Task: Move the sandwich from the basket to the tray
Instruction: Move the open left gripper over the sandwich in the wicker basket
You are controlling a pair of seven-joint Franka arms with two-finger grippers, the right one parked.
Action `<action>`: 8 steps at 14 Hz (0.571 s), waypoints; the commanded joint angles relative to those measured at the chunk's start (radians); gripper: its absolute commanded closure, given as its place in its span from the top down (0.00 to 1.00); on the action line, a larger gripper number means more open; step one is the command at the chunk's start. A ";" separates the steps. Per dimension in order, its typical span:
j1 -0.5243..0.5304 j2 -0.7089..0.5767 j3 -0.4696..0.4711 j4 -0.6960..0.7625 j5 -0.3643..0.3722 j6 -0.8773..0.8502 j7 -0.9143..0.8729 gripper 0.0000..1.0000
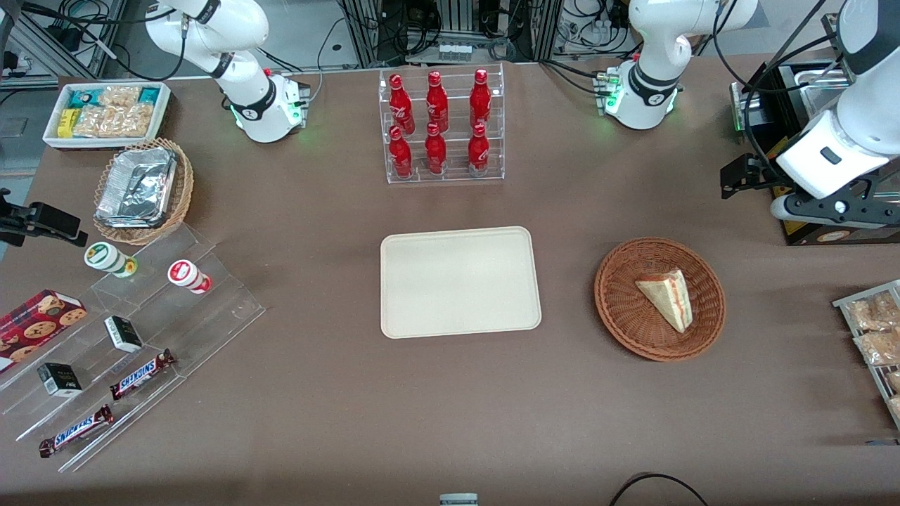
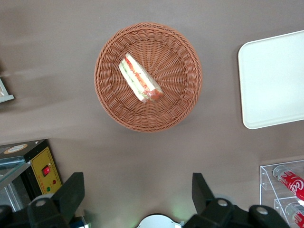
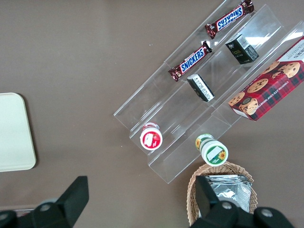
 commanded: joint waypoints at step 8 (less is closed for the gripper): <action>0.002 0.006 0.000 -0.365 -0.001 0.443 0.010 1.00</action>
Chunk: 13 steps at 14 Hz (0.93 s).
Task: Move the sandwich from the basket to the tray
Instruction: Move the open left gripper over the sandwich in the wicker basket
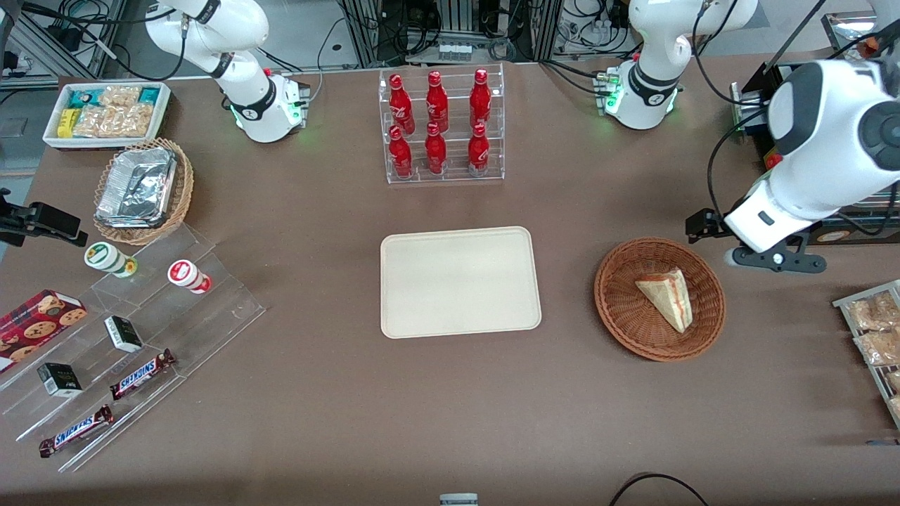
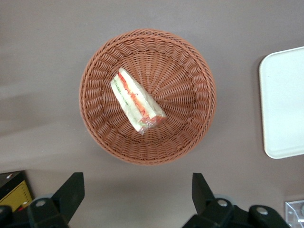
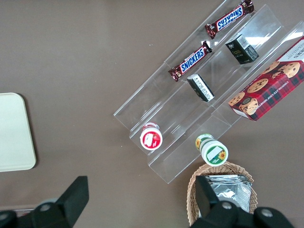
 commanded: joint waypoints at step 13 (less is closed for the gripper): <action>0.011 0.024 0.006 -0.296 0.001 0.436 -0.251 1.00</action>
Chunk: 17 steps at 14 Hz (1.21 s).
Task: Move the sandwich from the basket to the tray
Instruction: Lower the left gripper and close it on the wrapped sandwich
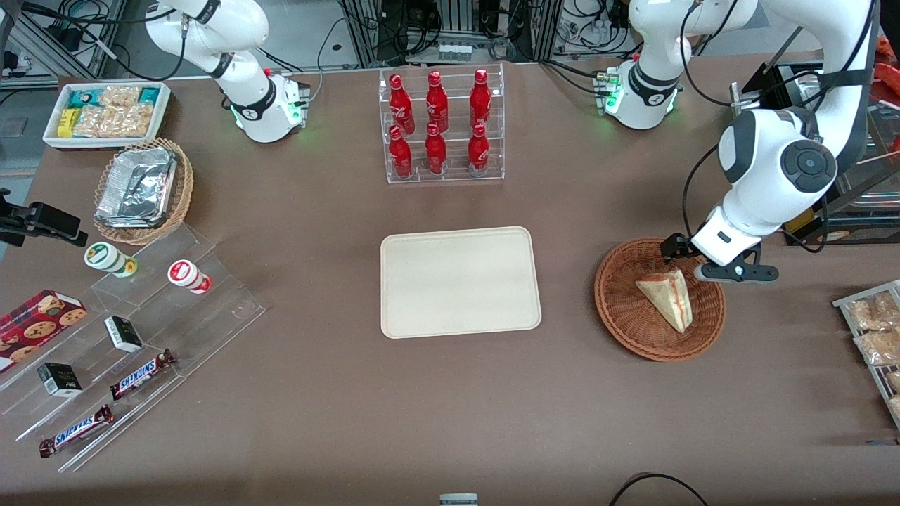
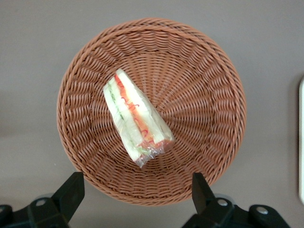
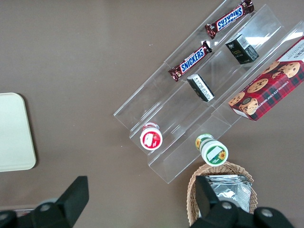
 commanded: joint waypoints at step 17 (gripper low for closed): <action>0.008 0.160 -0.004 -0.006 0.007 0.172 -0.693 1.00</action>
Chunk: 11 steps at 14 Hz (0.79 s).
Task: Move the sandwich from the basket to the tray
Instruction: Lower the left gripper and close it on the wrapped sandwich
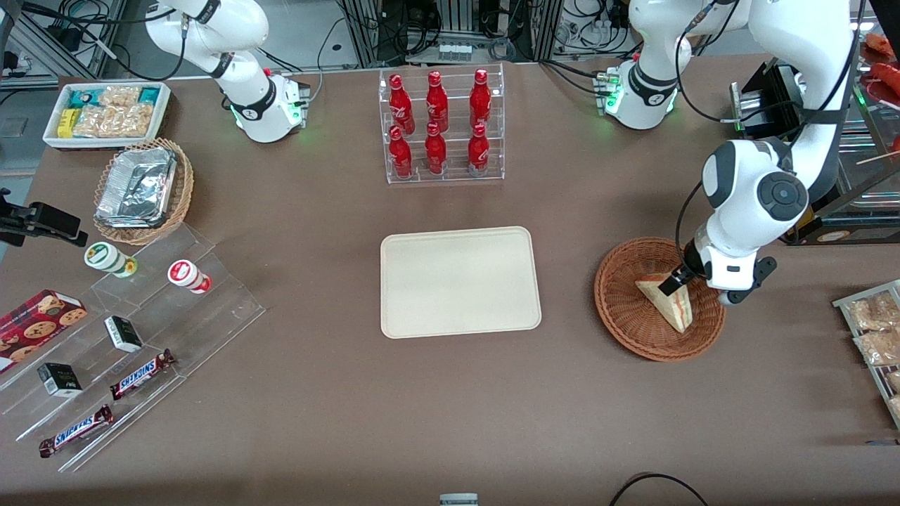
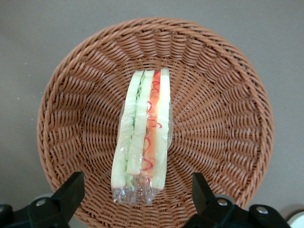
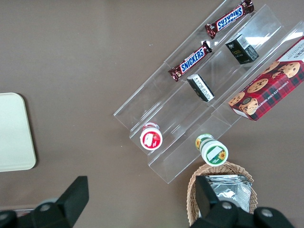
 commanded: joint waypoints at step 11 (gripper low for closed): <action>0.008 0.080 -0.001 -0.005 0.008 0.086 -0.021 0.03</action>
